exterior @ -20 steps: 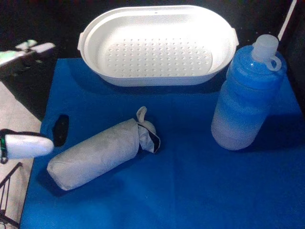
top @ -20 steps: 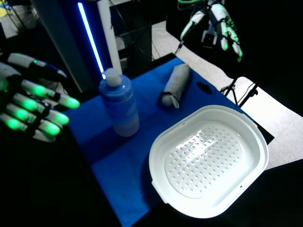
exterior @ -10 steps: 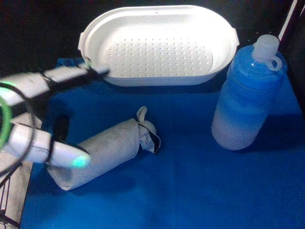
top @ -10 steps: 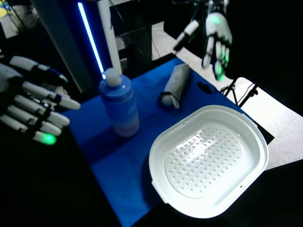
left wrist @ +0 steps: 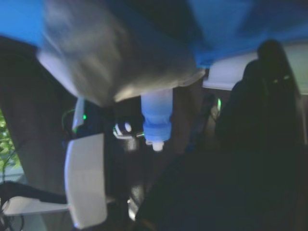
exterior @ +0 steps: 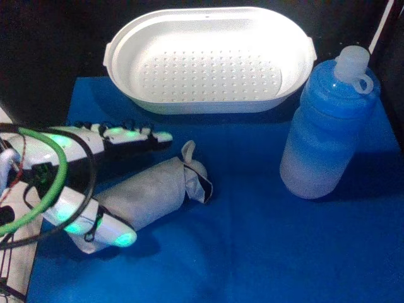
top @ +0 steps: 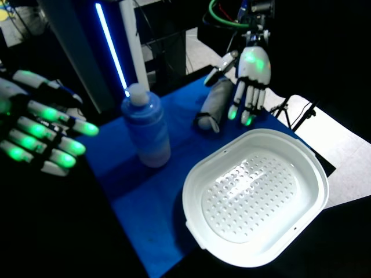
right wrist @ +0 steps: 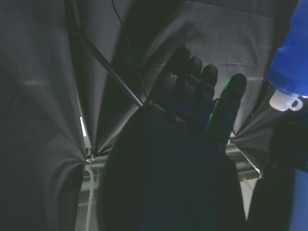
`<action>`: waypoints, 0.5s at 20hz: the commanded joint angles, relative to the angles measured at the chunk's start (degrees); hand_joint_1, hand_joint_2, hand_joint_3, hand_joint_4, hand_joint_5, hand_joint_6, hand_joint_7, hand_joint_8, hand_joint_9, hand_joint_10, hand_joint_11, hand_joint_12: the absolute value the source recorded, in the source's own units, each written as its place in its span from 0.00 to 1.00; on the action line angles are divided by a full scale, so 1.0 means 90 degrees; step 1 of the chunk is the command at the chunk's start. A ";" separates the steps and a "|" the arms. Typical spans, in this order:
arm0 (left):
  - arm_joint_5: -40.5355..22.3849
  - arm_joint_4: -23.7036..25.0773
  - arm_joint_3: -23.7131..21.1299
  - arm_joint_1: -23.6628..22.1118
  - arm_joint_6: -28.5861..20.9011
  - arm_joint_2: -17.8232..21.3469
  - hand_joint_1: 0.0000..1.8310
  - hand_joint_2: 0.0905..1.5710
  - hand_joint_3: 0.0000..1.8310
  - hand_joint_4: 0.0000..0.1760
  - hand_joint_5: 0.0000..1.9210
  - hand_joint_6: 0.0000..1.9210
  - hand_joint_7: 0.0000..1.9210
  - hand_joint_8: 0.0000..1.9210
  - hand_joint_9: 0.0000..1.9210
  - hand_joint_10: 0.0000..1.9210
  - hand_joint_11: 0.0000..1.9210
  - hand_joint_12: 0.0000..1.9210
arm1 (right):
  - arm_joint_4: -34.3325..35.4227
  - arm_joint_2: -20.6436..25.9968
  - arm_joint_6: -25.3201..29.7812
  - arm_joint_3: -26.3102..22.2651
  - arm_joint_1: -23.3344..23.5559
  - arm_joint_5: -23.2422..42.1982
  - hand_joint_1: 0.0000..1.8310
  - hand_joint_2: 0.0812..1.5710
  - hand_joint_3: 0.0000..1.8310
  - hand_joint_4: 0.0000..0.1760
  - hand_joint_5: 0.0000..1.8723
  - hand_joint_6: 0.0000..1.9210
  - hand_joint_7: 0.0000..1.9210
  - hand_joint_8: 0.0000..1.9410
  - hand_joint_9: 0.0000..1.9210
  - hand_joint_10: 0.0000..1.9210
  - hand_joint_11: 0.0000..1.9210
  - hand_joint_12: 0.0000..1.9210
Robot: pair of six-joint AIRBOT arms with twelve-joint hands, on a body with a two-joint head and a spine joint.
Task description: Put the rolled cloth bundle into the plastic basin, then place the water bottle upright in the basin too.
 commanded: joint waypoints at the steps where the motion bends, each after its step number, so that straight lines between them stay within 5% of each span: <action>1: -0.0317 -0.0026 0.0050 -0.0092 -0.0047 -0.0057 0.41 0.52 0.00 1.00 0.06 0.00 0.04 0.00 0.10 0.00 0.00 0.64 | 0.0052 0.0044 0.0037 0.0038 0.0077 0.0779 0.23 0.87 0.00 0.42 0.22 0.00 0.13 0.00 0.09 0.00 0.00 0.23; 7: 0.0406 0.0820 0.0067 -0.0396 -0.0046 -0.0168 0.40 0.56 0.00 1.00 0.04 0.00 0.10 0.01 0.20 0.02 0.00 0.77 | 0.0052 0.0054 0.0037 0.0038 0.0077 0.0779 0.21 0.87 0.00 0.39 0.21 0.00 0.11 0.00 0.08 0.00 0.00 0.16; 8: 0.0495 0.0943 0.0067 -0.0445 -0.0045 -0.0184 0.42 0.56 0.00 1.00 0.11 0.00 0.19 0.02 0.17 0.23 0.00 0.84 | 0.0052 0.0049 0.0037 0.0039 0.0077 0.0779 0.22 0.87 0.00 0.38 0.21 0.00 0.11 0.00 0.07 0.00 0.00 0.15; 9: 0.0537 0.1014 0.0065 -0.0468 -0.0045 -0.0190 0.43 0.58 0.00 0.73 0.18 0.00 0.25 0.04 0.11 0.50 0.00 0.90 | 0.0052 0.0049 0.0037 0.0039 0.0077 0.0779 0.22 0.87 0.00 0.37 0.21 0.00 0.11 0.00 0.07 0.00 0.00 0.14; 10: 0.0560 0.1068 0.0065 -0.0493 -0.0045 -0.0193 0.47 0.63 0.01 0.34 0.29 0.13 0.23 0.30 0.11 0.70 0.00 0.95 | 0.0053 0.0049 0.0037 0.0039 0.0077 0.0779 0.22 0.87 0.00 0.37 0.21 0.00 0.11 0.00 0.07 0.00 0.00 0.15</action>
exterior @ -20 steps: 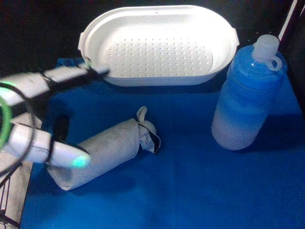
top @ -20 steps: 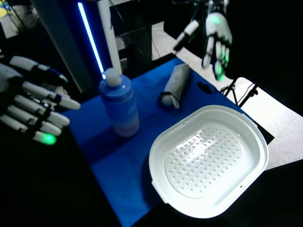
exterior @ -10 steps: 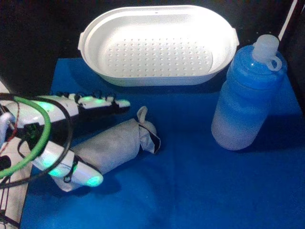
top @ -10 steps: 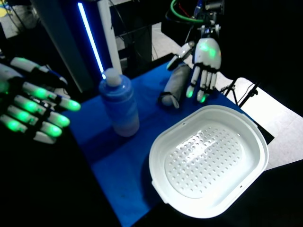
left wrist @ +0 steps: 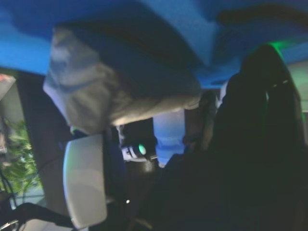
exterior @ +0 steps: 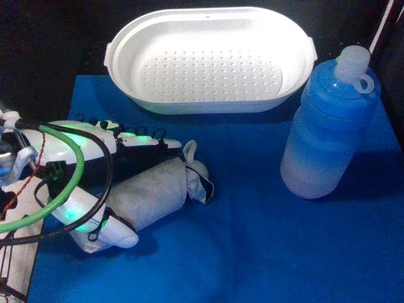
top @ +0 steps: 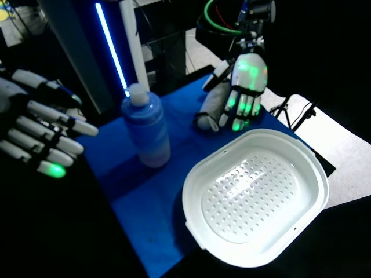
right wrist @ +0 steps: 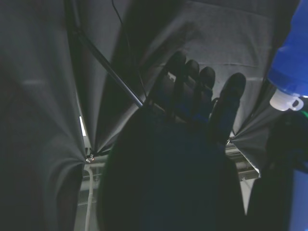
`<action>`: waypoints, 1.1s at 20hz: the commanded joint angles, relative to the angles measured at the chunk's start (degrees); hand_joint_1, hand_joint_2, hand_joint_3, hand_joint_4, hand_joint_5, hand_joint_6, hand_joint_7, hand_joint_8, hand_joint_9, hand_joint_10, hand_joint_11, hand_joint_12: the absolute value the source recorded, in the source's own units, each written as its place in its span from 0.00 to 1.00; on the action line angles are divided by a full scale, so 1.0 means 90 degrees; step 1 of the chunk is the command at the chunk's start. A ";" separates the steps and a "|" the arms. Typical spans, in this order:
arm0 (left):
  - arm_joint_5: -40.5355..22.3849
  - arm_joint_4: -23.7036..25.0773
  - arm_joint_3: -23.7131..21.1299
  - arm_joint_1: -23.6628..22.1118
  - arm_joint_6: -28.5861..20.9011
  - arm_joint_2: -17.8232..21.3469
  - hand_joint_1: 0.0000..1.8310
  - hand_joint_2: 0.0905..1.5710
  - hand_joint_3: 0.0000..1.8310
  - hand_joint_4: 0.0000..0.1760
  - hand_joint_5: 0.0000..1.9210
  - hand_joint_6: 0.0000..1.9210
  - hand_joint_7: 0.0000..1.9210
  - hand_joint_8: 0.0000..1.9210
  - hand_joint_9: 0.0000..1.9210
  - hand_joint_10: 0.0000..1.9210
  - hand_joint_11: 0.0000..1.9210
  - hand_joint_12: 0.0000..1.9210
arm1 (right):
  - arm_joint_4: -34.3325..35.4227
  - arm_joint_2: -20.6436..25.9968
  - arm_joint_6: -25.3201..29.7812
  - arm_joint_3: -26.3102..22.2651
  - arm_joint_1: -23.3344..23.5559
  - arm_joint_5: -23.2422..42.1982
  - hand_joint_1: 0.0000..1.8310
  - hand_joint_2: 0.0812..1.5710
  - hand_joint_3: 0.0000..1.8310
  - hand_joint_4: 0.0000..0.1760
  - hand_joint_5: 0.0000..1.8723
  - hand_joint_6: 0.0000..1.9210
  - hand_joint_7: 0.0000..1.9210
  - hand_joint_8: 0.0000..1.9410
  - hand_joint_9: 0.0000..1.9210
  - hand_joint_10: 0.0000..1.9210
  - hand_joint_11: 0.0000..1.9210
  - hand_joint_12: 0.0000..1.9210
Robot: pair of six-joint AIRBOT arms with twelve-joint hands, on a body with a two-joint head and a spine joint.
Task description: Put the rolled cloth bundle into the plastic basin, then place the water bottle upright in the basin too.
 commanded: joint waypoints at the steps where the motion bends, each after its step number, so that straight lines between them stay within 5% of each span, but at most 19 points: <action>1: -0.0114 0.0040 0.0007 -0.0043 0.0013 -0.0085 0.50 0.66 0.00 0.26 0.23 0.51 0.20 0.52 0.13 0.77 0.01 0.99 | 0.0055 0.0026 0.0037 0.0040 0.0077 0.0784 0.23 0.87 0.00 0.35 0.21 0.00 0.11 0.00 0.07 0.00 0.00 0.14; 3: -0.0064 0.0127 0.0007 -0.0088 0.0013 -0.0083 0.57 0.69 0.00 0.00 0.28 0.82 0.28 0.78 0.23 0.93 0.18 1.00 | 0.0055 0.0026 0.0037 0.0040 0.0077 0.0784 0.22 0.87 0.00 0.36 0.21 0.00 0.11 0.00 0.07 0.00 0.00 0.14; 4: -0.0063 0.0136 0.0007 -0.0094 0.0013 -0.0081 0.61 0.70 0.00 0.00 0.33 0.89 0.38 0.88 0.32 0.99 0.33 1.00 | 0.0055 0.0026 0.0037 0.0040 0.0077 0.0784 0.22 0.88 0.00 0.32 0.21 0.00 0.11 0.00 0.07 0.00 0.00 0.15; 5: -0.0069 0.0136 0.0007 -0.0101 0.0013 -0.0077 0.64 0.69 0.00 0.08 0.36 1.00 0.42 0.97 0.39 1.00 0.42 1.00 | 0.0056 0.0026 0.0037 0.0040 0.0077 0.0784 0.21 0.88 0.00 0.32 0.21 0.00 0.11 0.00 0.07 0.00 0.00 0.15; 8: -0.0084 0.0137 0.0007 -0.0129 0.0014 -0.0066 0.76 0.68 0.00 0.56 0.43 1.00 0.47 1.00 0.48 1.00 0.63 1.00 | 0.0057 0.0021 0.0037 0.0040 0.0077 0.0784 0.21 0.88 0.00 0.28 0.20 0.00 0.11 0.00 0.07 0.00 0.00 0.15; 9: -0.0090 0.0137 0.0007 -0.0134 0.0014 -0.0061 0.77 0.66 0.00 0.17 0.42 1.00 0.48 1.00 0.50 1.00 0.65 1.00 | 0.0057 0.0020 0.0037 0.0040 0.0077 0.0784 0.20 0.88 0.00 0.28 0.21 0.00 0.11 0.00 0.08 0.00 0.00 0.17; 10: -0.0091 0.0138 0.0008 -0.0143 0.0015 -0.0054 0.79 0.66 0.00 0.00 0.43 0.89 0.51 1.00 0.57 1.00 0.70 1.00 | 0.0057 0.0017 0.0037 0.0040 0.0076 0.0784 0.21 0.88 0.00 0.24 0.21 0.00 0.12 0.00 0.08 0.00 0.00 0.19; 11: -0.0102 0.0139 0.0008 -0.0152 0.0014 -0.0039 0.80 0.67 0.00 0.00 0.41 0.98 0.52 1.00 0.61 1.00 0.73 1.00 | 0.0058 0.0012 0.0037 0.0040 0.0076 0.0784 0.21 0.88 0.00 0.23 0.21 0.00 0.12 0.00 0.08 0.00 0.00 0.19; 12: -0.0121 0.0137 0.0007 -0.0165 0.0014 -0.0022 0.86 0.69 0.00 0.55 0.37 1.00 0.54 1.00 0.68 1.00 0.79 1.00 | 0.0058 0.0010 0.0037 0.0040 0.0076 0.0784 0.20 0.88 0.00 0.26 0.21 0.00 0.12 0.00 0.08 0.00 0.00 0.20; 13: -0.0147 0.0126 0.0007 -0.0201 0.0013 0.0000 0.90 0.71 0.00 0.97 0.33 1.00 0.54 1.00 0.70 1.00 0.80 1.00 | 0.0058 0.0009 0.0037 0.0040 0.0076 0.0783 0.21 0.88 0.00 0.20 0.21 0.00 0.12 0.00 0.08 0.00 0.00 0.20; 18: -0.0475 0.0343 -0.0112 -0.0829 0.0013 0.0247 0.93 0.73 0.00 1.00 0.33 1.00 0.49 1.00 0.60 1.00 0.72 1.00 | 0.0058 0.0006 0.0037 0.0042 0.0076 0.0769 0.19 0.89 0.00 0.19 0.20 0.00 0.11 0.00 0.09 0.00 0.00 0.21; 22: -0.0917 0.0496 -0.0257 -0.1399 0.0012 0.0505 0.91 0.74 0.00 1.00 0.31 1.00 0.46 1.00 0.60 1.00 0.69 1.00 | 0.0062 -0.0012 0.0037 0.0047 0.0076 0.0749 0.19 0.89 0.00 0.03 0.21 0.00 0.11 0.00 0.09 0.00 0.00 0.25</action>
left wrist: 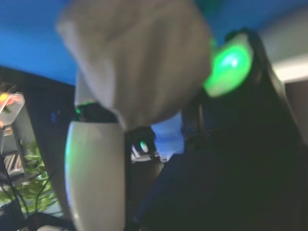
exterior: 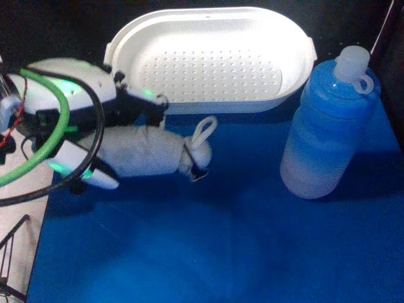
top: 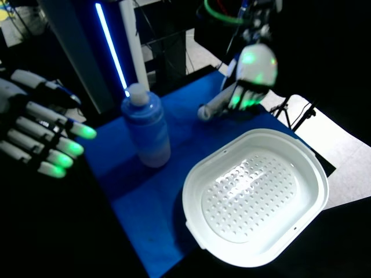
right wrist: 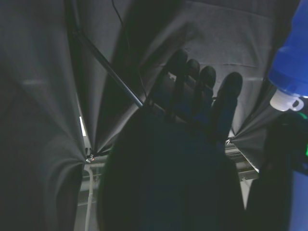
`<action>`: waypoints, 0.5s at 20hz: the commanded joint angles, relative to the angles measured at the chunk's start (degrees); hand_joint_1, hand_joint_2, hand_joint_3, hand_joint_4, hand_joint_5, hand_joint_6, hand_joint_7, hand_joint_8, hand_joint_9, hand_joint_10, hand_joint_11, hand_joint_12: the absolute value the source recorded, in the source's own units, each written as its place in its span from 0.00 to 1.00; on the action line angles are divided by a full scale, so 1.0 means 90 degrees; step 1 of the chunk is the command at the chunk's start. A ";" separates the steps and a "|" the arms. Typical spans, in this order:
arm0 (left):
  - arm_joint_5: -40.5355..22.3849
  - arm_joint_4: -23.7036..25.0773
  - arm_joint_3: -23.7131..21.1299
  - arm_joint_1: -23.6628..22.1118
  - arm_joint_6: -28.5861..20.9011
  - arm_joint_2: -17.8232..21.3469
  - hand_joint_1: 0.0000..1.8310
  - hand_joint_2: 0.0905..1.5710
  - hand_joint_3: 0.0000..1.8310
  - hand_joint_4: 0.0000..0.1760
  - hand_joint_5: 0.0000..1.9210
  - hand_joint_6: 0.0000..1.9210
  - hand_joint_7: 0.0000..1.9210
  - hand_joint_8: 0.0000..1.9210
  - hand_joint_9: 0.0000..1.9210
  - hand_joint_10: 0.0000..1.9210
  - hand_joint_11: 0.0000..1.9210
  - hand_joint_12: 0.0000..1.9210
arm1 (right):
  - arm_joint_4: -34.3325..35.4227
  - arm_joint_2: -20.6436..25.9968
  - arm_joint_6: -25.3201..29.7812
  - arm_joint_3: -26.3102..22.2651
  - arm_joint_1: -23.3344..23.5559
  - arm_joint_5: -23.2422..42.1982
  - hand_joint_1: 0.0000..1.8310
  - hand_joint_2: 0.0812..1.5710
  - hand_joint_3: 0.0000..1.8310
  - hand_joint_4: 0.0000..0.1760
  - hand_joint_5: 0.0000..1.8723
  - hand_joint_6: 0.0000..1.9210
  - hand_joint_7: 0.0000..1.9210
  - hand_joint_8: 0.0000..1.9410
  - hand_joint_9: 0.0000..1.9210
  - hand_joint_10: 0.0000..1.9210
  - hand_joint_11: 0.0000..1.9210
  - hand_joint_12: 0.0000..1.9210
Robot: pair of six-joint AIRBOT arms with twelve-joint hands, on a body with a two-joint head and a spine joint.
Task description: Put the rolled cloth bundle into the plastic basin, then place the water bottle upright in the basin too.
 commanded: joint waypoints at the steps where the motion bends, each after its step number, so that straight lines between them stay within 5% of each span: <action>1: -0.0754 -0.0178 0.0018 -0.0186 -0.0042 0.0011 0.82 0.76 0.01 1.00 0.35 1.00 0.49 1.00 0.62 1.00 0.71 1.00 | 0.0067 -0.0022 0.0037 0.0049 0.0073 0.0749 0.19 0.89 0.00 0.08 0.21 0.00 0.11 0.00 0.09 0.00 0.00 0.25; 2: -0.0793 -0.0176 0.0057 -0.0323 -0.0041 0.0008 0.73 0.76 0.00 1.00 0.40 1.00 0.50 1.00 0.63 1.00 0.72 1.00 | 0.0067 -0.0032 0.0037 0.0058 0.0073 0.0744 0.18 0.88 0.00 0.10 0.21 0.00 0.12 0.00 0.10 0.00 0.00 0.25; 4: -0.0770 -0.0164 0.0203 -0.0625 -0.0037 -0.0042 0.96 0.69 0.00 1.00 0.30 1.00 0.43 1.00 0.59 1.00 0.69 1.00 | 0.0067 -0.0048 0.0037 0.0075 0.0073 0.0742 0.17 0.88 0.00 0.07 0.21 0.00 0.12 0.00 0.10 0.00 0.00 0.25; 7: -0.0531 -0.0233 0.0617 -0.1098 -0.0007 -0.0277 0.96 0.69 0.00 1.00 0.21 1.00 0.37 1.00 0.53 1.00 0.62 1.00 | 0.0067 -0.0072 0.0037 0.0093 0.0074 0.0742 0.15 0.89 0.00 0.18 0.20 0.00 0.10 0.00 0.09 0.00 0.00 0.22; 10: -0.0358 -0.1197 0.0862 -0.1187 0.1019 -0.0566 0.93 0.71 0.00 1.00 0.24 1.00 0.37 1.00 0.54 1.00 0.64 1.00 | 0.0067 -0.0123 0.0038 0.0134 0.0077 0.0742 0.13 0.90 0.00 0.10 0.20 0.00 0.10 0.00 0.08 0.00 0.00 0.21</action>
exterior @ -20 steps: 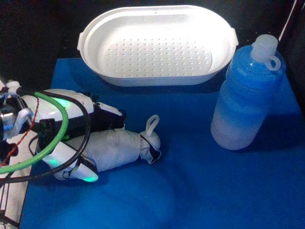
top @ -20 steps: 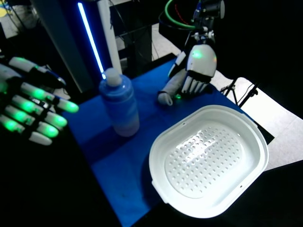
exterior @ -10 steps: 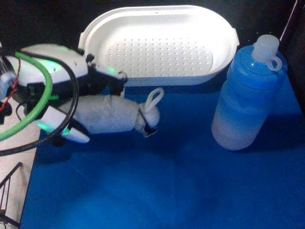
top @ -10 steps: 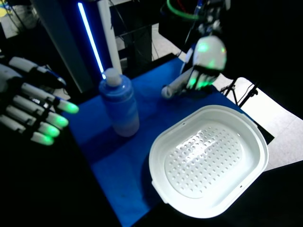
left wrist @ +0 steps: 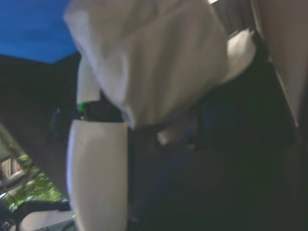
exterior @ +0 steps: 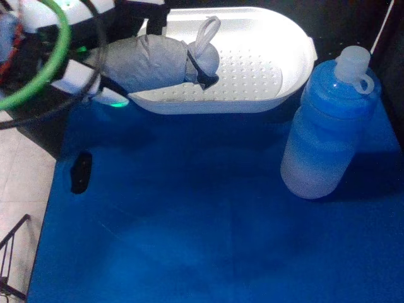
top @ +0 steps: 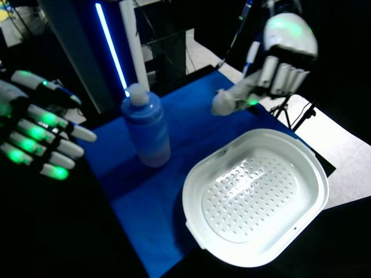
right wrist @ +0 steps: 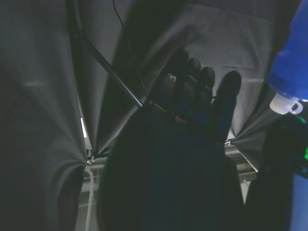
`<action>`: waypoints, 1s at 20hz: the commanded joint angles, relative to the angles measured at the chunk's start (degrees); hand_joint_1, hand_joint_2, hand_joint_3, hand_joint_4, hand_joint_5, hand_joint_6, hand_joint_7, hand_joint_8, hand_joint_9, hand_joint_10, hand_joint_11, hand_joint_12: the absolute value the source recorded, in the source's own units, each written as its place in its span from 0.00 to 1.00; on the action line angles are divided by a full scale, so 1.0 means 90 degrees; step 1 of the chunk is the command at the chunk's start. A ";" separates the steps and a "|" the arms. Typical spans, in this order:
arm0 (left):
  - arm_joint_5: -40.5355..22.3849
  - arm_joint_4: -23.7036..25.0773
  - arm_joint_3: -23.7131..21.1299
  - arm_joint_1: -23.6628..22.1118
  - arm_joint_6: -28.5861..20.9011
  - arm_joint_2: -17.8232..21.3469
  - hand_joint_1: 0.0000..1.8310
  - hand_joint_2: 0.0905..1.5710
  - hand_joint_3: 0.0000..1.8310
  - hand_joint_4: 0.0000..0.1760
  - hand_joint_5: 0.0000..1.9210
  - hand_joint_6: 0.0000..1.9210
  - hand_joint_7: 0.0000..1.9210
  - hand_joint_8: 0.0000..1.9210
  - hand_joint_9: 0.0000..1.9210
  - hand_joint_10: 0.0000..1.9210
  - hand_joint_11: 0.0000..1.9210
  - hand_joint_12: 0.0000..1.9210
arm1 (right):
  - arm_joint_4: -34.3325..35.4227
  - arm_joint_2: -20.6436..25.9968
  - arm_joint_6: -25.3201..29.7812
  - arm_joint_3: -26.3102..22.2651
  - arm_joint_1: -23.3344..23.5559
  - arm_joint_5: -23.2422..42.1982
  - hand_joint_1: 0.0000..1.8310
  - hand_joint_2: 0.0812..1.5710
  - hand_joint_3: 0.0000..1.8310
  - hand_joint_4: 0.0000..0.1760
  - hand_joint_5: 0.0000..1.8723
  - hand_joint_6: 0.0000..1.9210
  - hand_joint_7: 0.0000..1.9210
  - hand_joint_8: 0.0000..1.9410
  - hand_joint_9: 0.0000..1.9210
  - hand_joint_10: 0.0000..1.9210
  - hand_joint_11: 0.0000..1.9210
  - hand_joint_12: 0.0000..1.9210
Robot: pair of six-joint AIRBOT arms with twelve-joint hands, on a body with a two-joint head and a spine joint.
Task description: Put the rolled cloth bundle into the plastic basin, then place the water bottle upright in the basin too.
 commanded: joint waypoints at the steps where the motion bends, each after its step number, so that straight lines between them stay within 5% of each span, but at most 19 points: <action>1: -0.0606 -0.0400 0.0156 -0.0130 0.0106 -0.0151 0.92 0.71 0.00 1.00 0.24 1.00 0.37 1.00 0.54 1.00 0.65 1.00 | 0.0028 -0.0002 0.0038 0.0028 0.0077 0.0805 0.13 0.90 0.00 0.12 0.20 0.00 0.10 0.00 0.08 0.00 0.00 0.20; 2: -0.0558 -0.0618 0.0421 -0.0146 0.0129 -0.0398 0.92 0.69 0.00 0.91 0.26 1.00 0.38 1.00 0.54 1.00 0.64 1.00 | 0.0028 -0.0016 0.0038 0.0035 0.0077 0.0805 0.13 0.91 0.00 0.14 0.19 0.00 0.10 0.00 0.08 0.00 0.00 0.19; 8: 0.0006 -0.1123 0.1658 -0.0236 0.0175 -0.1507 0.93 0.70 0.00 1.00 0.42 1.00 0.52 1.00 0.66 1.00 0.75 1.00 | 0.0025 -0.0074 0.0039 0.0112 0.0077 0.0806 0.12 0.93 0.00 0.16 0.19 0.00 0.09 0.00 0.07 0.00 0.00 0.16; 11: 0.0380 -0.1235 0.2318 -0.0276 0.0175 -0.2043 0.95 0.69 0.00 1.00 0.34 1.00 0.48 1.00 0.63 1.00 0.73 1.00 | 0.0021 -0.0154 0.0041 0.0184 0.0078 0.0805 0.10 0.93 0.00 0.26 0.19 0.00 0.09 0.00 0.07 0.00 0.00 0.17; 13: 0.0521 -0.1258 0.2542 -0.0276 0.0175 -0.2218 0.95 0.70 0.00 1.00 0.36 1.00 0.48 1.00 0.62 1.00 0.73 1.00 | 0.0018 -0.0180 0.0044 0.0202 0.0080 0.0805 0.10 0.94 0.00 0.23 0.19 0.00 0.09 0.00 0.07 0.00 0.00 0.17; 14: 0.0600 -0.1258 0.2640 -0.0277 0.0175 -0.2282 0.94 0.70 0.00 1.00 0.35 1.00 0.46 1.00 0.61 1.00 0.72 1.00 | 0.0016 -0.0180 0.0045 0.0205 0.0080 0.0805 0.11 0.94 0.00 0.14 0.19 0.00 0.09 0.00 0.08 0.00 0.00 0.17; 17: 0.0709 -0.1419 0.2938 -0.0282 0.0175 -0.2438 0.93 0.71 0.00 1.00 0.35 1.00 0.46 1.00 0.60 1.00 0.71 1.00 | 0.0016 -0.0199 0.0063 0.0213 0.0084 0.0806 0.10 0.95 0.00 0.22 0.18 0.00 0.08 0.00 0.06 0.00 0.00 0.14; 20: 0.0736 -0.1808 0.3316 -0.0267 0.0176 -0.2664 0.94 0.71 0.00 1.00 0.39 1.00 0.51 1.00 0.62 1.00 0.72 1.00 | 0.0017 -0.0218 0.0113 0.0213 0.0084 0.0806 0.12 0.96 0.00 0.20 0.19 0.00 0.10 0.00 0.07 0.00 0.00 0.14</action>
